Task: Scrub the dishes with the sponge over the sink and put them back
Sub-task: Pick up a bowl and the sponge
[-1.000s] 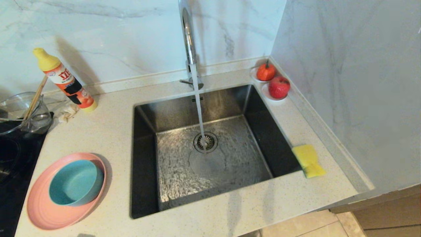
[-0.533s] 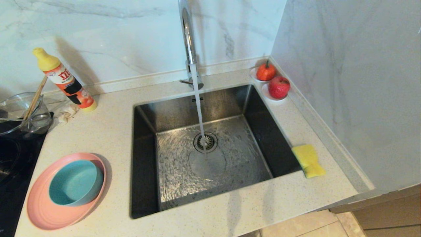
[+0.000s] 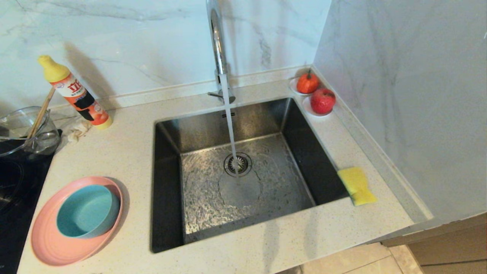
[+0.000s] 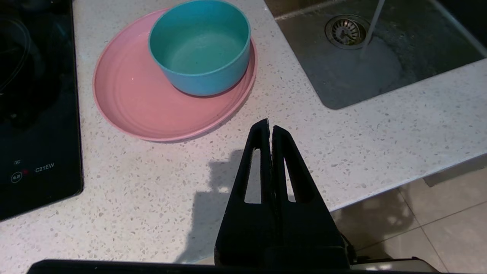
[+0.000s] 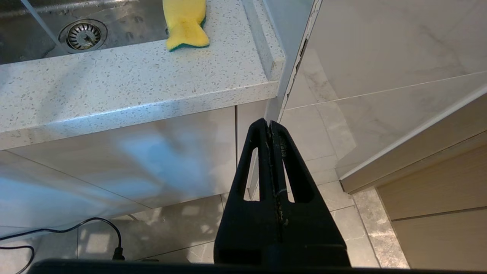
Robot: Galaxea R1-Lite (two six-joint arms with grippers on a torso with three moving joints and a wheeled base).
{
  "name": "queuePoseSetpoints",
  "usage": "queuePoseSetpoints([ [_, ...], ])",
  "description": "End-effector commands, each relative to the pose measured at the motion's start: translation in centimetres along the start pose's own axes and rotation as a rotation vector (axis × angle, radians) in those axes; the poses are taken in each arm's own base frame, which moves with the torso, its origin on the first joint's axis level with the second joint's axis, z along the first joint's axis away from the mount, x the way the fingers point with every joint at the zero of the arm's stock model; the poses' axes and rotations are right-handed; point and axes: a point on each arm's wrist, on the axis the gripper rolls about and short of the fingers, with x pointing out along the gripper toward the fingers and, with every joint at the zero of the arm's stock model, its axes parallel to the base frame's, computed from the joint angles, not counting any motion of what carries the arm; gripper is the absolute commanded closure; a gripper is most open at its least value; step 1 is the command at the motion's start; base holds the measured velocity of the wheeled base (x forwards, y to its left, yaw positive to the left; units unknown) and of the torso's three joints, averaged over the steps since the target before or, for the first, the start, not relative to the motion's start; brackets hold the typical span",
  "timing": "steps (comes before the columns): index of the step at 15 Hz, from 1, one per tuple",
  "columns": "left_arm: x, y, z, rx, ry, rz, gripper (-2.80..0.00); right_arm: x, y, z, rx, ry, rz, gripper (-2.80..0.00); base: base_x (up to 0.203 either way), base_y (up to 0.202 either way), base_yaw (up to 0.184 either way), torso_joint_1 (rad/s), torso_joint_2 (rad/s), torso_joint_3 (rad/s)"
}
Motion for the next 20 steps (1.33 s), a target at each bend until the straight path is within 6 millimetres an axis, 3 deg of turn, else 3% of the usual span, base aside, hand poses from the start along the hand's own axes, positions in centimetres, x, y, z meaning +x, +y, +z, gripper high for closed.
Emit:
queuePoseSetpoints([
  [1, 0.03, 0.01, -0.02, -0.04, -0.002, 0.004, 0.0, 0.0, 0.0, 0.0, 0.0, 0.0, 0.0, 0.0, 0.0, 0.0, 0.0, 0.0, 0.0, 0.0],
  [7, 0.04, 0.11, 0.03, -0.131, -0.007, 0.049, 0.0, 0.0, 0.0, 0.01, 0.0, -0.001, 0.0, 0.0, 0.0, 0.0, 0.0, 0.0, 0.0, 0.0],
  [20, 0.04, 0.11, 0.03, -0.132, -0.007, 0.049, 0.0, -0.01, 0.0, -0.02, -0.023, 0.001, 0.002, 0.0, 0.0, 0.0, 0.0, 0.0, 0.0, 0.0],
])
